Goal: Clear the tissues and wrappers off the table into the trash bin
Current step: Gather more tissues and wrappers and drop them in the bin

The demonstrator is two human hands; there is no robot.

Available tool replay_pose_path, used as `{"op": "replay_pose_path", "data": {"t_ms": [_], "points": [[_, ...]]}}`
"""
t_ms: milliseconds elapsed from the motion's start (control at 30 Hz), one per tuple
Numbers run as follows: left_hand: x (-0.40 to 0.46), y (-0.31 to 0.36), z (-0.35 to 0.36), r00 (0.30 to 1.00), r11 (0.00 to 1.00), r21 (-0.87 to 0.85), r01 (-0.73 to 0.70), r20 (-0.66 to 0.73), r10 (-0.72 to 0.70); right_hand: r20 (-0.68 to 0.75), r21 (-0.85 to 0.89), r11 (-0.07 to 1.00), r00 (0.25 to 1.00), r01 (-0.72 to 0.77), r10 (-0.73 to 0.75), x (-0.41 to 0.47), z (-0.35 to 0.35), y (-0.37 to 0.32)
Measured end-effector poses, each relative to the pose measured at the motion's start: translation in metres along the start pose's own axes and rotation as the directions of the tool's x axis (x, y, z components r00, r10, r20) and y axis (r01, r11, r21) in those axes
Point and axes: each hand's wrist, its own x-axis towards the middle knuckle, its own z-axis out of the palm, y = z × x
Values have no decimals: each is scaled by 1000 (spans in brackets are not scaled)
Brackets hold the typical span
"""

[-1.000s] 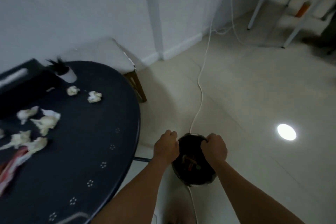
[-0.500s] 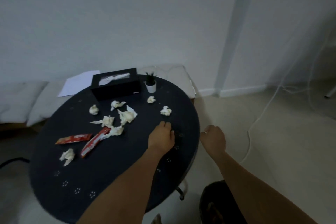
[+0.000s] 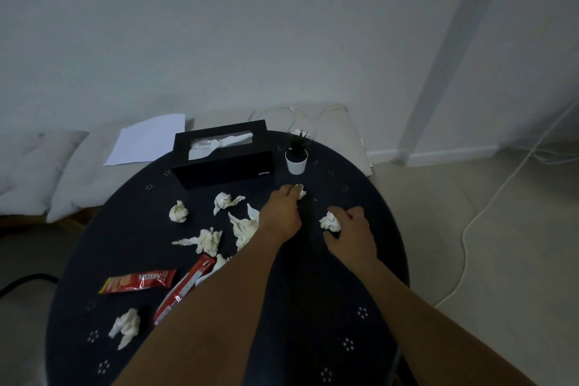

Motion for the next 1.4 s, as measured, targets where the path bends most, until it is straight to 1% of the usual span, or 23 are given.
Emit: {"op": "replay_pose_path", "data": {"t_ms": [100,200,267,400,500,633,800,967,1067,1200,1233,1300,1400], "points": [[19,-6,10,995,999,15,-30,99,29,-5,-10,1000,1000,-10,10,8,11,3],[30,-10,16,988,998,43,-50,150,43,-40,21,1000,999,-21,22,11,17,6],[33,-12,19,990,997,51,-51,136,44,-55,33,999,998,-26,28,12,19,8],[27,-9,22,999,1000,2,3,42,-3,-83,50,998,996,-37,41,9,17,10],[15,1,23,1000,1000,-25,11,22,-10,-111,62,996,991,-62,69,-1,11,17],[-9,32,28,998,998,-37,-53,19,54,-163,86,991,980,-102,115,-26,-9,40],[-50,97,51,984,984,-58,-170,36,172,-219,95,972,948,-213,229,-79,-41,96],[-97,174,96,948,956,-42,-292,124,295,-235,67,928,898,-366,371,-152,-70,167],[-133,220,139,904,931,-52,-361,226,363,-233,69,876,846,-478,480,-206,-79,219],[-170,242,188,846,923,-113,-369,370,383,-183,94,815,794,-572,579,-254,-68,263],[-180,245,204,825,922,-106,-373,416,382,-170,114,795,777,-596,607,-267,-60,274],[-192,245,221,807,928,-90,-361,468,360,-153,137,776,761,-616,631,-280,-48,283],[-205,243,263,774,929,-69,-364,532,343,-106,192,719,715,-668,691,-294,-21,307]]}}
